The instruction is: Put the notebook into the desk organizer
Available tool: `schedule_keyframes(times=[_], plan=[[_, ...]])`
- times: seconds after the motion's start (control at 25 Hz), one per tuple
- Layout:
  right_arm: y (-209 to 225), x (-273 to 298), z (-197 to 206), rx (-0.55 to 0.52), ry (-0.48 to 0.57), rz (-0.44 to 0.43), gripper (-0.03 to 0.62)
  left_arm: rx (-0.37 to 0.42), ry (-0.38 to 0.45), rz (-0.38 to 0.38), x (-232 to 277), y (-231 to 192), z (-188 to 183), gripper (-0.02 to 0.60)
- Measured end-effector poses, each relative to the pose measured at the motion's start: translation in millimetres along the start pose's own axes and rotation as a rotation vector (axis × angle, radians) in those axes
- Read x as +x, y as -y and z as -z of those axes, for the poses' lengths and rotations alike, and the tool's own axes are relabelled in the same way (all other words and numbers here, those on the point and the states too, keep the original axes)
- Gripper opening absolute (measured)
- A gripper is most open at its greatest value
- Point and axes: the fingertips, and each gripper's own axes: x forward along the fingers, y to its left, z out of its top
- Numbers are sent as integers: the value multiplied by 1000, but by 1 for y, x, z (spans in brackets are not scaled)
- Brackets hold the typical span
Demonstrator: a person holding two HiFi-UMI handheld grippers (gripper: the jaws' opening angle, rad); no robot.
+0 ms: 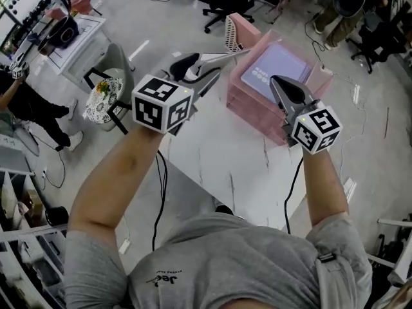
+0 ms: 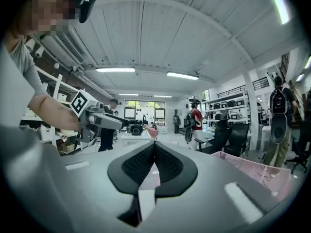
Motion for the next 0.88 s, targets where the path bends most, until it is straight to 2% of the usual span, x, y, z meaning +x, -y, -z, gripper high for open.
schedule_keyframes(times=[0.16, 0.28, 0.44, 0.6, 0.72, 0.88], plan=[[-64, 38, -17, 3, 12, -100, 3, -36, 48, -99, -86, -30, 12, 218], [-118, 64, -26, -2, 11, -180, 3, -61, 66, -172, -149, -46, 27, 181], [-203, 99, -28, -4, -4, -299, 3, -52, 91, -286, -244, -61, 54, 133], [-305, 131, -22, -8, -14, -464, 3, -53, 111, -439, -350, -64, 95, 95], [-375, 144, -13, -1, -23, -567, 3, -94, 137, -537, -422, -59, 125, 63], [-467, 149, -1, 5, -39, -713, 3, -147, 166, -676, -512, -43, 160, 58]])
